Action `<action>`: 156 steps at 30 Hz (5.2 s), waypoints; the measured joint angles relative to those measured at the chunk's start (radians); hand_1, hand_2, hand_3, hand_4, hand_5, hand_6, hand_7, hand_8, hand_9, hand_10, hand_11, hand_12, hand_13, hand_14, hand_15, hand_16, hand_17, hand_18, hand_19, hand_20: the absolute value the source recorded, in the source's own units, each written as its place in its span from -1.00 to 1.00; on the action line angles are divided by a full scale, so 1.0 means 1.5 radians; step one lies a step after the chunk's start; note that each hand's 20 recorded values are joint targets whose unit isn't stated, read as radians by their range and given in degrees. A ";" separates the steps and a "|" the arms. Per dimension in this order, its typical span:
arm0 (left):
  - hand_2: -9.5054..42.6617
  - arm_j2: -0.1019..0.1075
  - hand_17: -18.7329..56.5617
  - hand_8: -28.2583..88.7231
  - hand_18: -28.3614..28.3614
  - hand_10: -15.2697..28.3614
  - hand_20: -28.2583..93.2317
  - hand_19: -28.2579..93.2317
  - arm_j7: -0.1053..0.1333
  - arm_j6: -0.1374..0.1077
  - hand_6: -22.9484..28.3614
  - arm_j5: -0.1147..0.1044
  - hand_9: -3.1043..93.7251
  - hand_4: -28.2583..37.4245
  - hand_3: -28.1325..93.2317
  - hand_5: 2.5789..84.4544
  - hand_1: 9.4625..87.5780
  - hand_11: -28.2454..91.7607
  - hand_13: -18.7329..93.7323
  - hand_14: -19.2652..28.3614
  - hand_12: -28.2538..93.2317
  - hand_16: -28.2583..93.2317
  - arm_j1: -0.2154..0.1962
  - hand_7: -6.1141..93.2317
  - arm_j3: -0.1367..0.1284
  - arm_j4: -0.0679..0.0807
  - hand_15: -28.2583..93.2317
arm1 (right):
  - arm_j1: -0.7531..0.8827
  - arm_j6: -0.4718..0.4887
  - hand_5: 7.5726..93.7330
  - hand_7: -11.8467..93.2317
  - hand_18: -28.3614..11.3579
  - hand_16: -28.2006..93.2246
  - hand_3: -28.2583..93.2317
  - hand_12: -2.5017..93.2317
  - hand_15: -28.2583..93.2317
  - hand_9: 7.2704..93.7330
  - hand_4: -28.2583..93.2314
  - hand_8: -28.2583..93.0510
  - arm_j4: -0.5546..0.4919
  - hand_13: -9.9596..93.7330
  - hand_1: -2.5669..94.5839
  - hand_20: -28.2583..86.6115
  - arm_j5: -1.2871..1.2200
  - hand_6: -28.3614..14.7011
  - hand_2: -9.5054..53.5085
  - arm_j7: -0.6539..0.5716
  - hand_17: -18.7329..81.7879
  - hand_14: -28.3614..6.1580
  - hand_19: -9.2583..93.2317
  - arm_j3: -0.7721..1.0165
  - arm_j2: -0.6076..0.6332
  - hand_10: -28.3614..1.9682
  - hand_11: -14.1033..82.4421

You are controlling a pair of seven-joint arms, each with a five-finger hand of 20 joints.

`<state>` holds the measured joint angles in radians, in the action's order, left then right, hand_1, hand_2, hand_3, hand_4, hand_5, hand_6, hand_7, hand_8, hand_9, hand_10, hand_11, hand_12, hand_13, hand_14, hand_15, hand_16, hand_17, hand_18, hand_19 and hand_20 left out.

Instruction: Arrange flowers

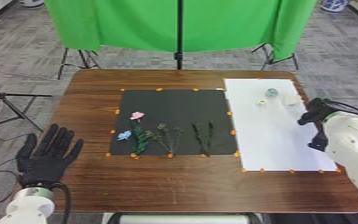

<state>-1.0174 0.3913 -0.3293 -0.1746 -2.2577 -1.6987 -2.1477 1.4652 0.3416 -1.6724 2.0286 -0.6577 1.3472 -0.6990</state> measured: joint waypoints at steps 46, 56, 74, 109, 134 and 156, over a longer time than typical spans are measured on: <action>-0.13 0.001 -0.63 -0.70 0.53 0.42 -0.24 0.13 -0.020 -0.015 0.18 0.002 -0.06 -1.00 0.71 0.10 -0.53 -0.05 -0.07 0.48 -0.33 -0.64 0.017 -0.48 0.011 0.003 0.30 | -0.213 -0.176 0.43 0.01 -0.53 0.30 0.57 0.24 0.30 0.67 -1.00 -0.33 -0.052 0.54 0.38 0.27 0.114 0.34 -1.00 0.186 0.17 0.40 0.86 -0.318 -0.205 0.24 -0.27; -0.13 0.012 -0.63 -0.70 0.53 0.42 -0.24 0.13 -0.028 -0.017 0.19 0.003 -0.06 -1.00 0.71 0.11 -0.52 -0.05 -0.07 0.48 -0.33 -0.64 0.032 -0.48 0.030 0.004 0.30 | -0.265 -0.097 0.41 0.02 -0.52 0.30 0.57 0.23 0.30 0.66 -1.00 -0.33 -0.034 0.53 0.38 0.27 0.194 0.34 -1.00 0.232 0.16 0.40 0.86 -0.446 -0.339 0.25 -0.27; -0.13 0.023 -0.63 -0.70 0.53 0.42 -0.24 0.13 -0.040 -0.021 0.19 0.004 -0.05 -1.00 0.71 0.11 -0.52 -0.04 -0.07 0.48 -0.33 -0.64 0.050 -0.48 0.034 0.011 0.30 | -0.304 -0.127 0.41 0.02 -0.57 0.28 0.57 0.21 0.30 0.66 -1.00 -0.34 0.043 0.52 0.38 0.26 0.316 0.33 -1.00 0.191 0.16 0.38 0.86 -0.567 -0.387 0.22 -0.27; -0.16 0.022 -0.63 -0.71 0.54 0.42 -0.21 0.16 -0.058 -0.029 0.18 0.011 -0.05 -1.00 0.71 0.12 -0.50 -0.01 -0.06 0.47 -0.32 -0.62 0.073 -0.47 0.042 0.021 0.37 | -0.268 -0.117 0.19 -0.36 -0.69 0.03 0.63 -0.32 0.51 0.31 -1.00 -0.70 0.054 0.36 -0.04 0.25 0.294 0.12 -1.00 0.131 0.14 -0.11 0.94 -0.553 -0.395 -0.21 0.07; -0.15 0.017 -0.62 -0.70 0.54 0.44 -0.20 0.16 -0.055 -0.037 0.19 0.010 -0.04 -1.00 0.71 0.13 -0.51 0.00 -0.06 0.48 -0.31 -0.63 0.067 -0.47 0.043 0.019 0.38 | -0.235 -0.169 -0.02 -0.56 -0.80 -0.20 0.52 -0.54 0.37 -0.04 -0.92 -0.64 -0.034 0.16 -0.38 0.08 0.179 -0.15 -0.74 0.033 0.05 -0.48 0.84 -0.428 -0.380 -0.72 -0.43; -0.13 0.003 -0.63 -0.71 0.54 0.43 -0.20 0.16 -0.026 -0.036 0.19 0.004 -0.03 -1.00 0.71 0.13 -0.51 0.01 -0.06 0.48 -0.32 -0.63 0.016 -0.46 0.020 -0.003 0.38 | -0.215 -0.125 -0.04 -0.45 -0.75 -0.33 0.73 -0.60 0.21 -0.22 -0.98 -0.69 0.030 -0.15 -0.03 -0.15 0.118 -0.02 -0.85 -0.062 -0.18 -0.52 0.57 -0.239 -0.208 -0.54 -0.44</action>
<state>-1.0135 0.3530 -0.3838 -0.1684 -2.2338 -1.6690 -2.1523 1.1435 0.1547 -1.6277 2.2051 -0.7506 0.9881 -1.0104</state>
